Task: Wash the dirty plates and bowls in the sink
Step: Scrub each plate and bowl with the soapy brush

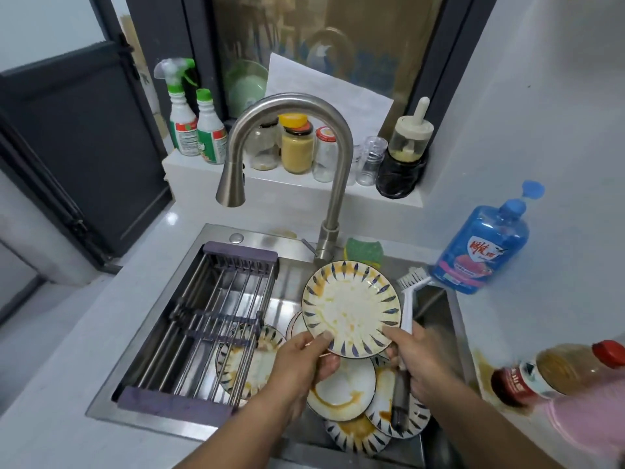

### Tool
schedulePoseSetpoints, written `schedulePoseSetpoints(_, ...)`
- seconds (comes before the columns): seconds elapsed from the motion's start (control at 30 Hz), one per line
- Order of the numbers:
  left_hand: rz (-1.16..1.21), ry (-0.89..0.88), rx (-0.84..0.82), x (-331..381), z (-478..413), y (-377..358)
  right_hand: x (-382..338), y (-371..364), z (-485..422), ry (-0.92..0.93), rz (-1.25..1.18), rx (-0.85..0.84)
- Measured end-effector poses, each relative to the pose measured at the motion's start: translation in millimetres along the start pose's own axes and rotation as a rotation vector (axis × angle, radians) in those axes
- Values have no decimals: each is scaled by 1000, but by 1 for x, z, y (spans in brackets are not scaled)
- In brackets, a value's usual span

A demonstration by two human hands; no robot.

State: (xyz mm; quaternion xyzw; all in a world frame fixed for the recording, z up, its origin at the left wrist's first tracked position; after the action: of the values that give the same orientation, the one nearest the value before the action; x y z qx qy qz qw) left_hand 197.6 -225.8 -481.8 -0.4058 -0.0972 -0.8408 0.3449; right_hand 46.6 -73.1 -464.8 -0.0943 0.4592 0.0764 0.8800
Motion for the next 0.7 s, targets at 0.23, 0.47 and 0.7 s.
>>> schedulePoseSetpoints(0.23,260,307,101,-65,-24,-14,24,2,-15,22,119,-65)
schedulePoseSetpoints(0.47,464,479,240,-112,-53,0,54,5,-18,-31,199,-136)
schedulePoseSetpoints(0.7,638,548,346,-133,-82,15,75,0,-21,-82,282,-216)
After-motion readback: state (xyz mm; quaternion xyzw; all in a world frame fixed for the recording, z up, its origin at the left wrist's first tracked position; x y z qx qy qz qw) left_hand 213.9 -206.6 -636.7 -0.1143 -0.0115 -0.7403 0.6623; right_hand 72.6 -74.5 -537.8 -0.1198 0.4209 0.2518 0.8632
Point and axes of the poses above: each hand's wrist, its own z-axis away from the middle knuckle, its own y-axis out of the back of the hand, x = y × z, the point moved 8 cm from there along -z, towards the middle knuckle, and after that the axes turned 14 degrees about -z, right-handed, at the moved point
